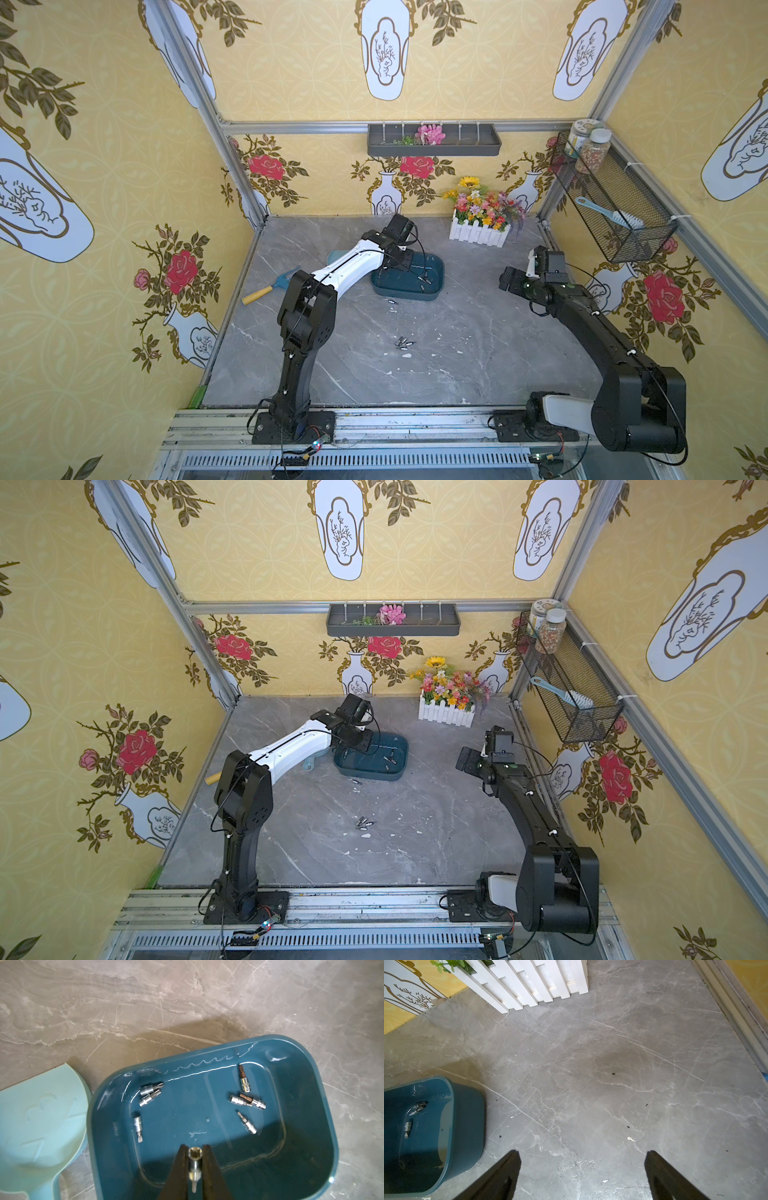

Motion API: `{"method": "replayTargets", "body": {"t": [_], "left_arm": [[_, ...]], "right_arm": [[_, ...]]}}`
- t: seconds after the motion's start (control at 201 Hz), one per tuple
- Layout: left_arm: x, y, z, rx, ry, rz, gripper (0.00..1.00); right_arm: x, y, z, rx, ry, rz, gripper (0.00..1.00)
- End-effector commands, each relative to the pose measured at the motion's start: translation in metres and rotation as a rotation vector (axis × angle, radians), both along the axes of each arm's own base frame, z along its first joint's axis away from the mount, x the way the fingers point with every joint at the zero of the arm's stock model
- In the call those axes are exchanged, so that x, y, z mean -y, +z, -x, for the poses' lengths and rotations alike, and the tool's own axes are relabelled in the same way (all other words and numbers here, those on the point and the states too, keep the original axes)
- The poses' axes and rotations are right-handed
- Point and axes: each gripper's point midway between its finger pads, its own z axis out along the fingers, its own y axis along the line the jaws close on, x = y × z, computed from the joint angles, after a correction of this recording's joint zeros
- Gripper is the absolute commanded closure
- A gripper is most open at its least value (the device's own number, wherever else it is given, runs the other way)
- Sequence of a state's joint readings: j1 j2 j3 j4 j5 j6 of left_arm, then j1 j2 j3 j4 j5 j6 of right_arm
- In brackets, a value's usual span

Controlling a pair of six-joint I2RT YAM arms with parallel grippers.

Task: Put the bit on the desktop into the storage box
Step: Place the screwdriver bit in the storage box.

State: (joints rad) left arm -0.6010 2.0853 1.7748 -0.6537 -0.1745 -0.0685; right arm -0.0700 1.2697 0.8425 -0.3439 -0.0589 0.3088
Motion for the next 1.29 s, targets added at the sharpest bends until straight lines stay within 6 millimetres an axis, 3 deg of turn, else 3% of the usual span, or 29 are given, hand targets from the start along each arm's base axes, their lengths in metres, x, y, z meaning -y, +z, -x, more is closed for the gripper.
{"method": "replayTargets", "body": {"t": [0.0, 0.702, 1.07, 1.289], "left_arm": [[0.004, -0.007, -0.002, -0.013, -0.023, 0.009, 0.85], [0.001, -0.010, -0.003, -0.023, -0.011, 0.018, 0.82], [-0.006, 0.005, 0.003, -0.004, 0.015, 0.024, 0.56], [-0.018, 0.023, 0.023, 0.006, 0.033, 0.059, 0.51]], "right_arm": [[-0.001, 0.003, -0.002, 0.017, 0.012, 0.005, 0.03], [0.000, 0.002, -0.002, 0.012, 0.011, 0.003, 0.03], [0.001, 0.004, -0.003, 0.020, 0.012, 0.002, 0.03], [0.002, 0.004, -0.003, 0.022, 0.010, -0.001, 0.03]]}}
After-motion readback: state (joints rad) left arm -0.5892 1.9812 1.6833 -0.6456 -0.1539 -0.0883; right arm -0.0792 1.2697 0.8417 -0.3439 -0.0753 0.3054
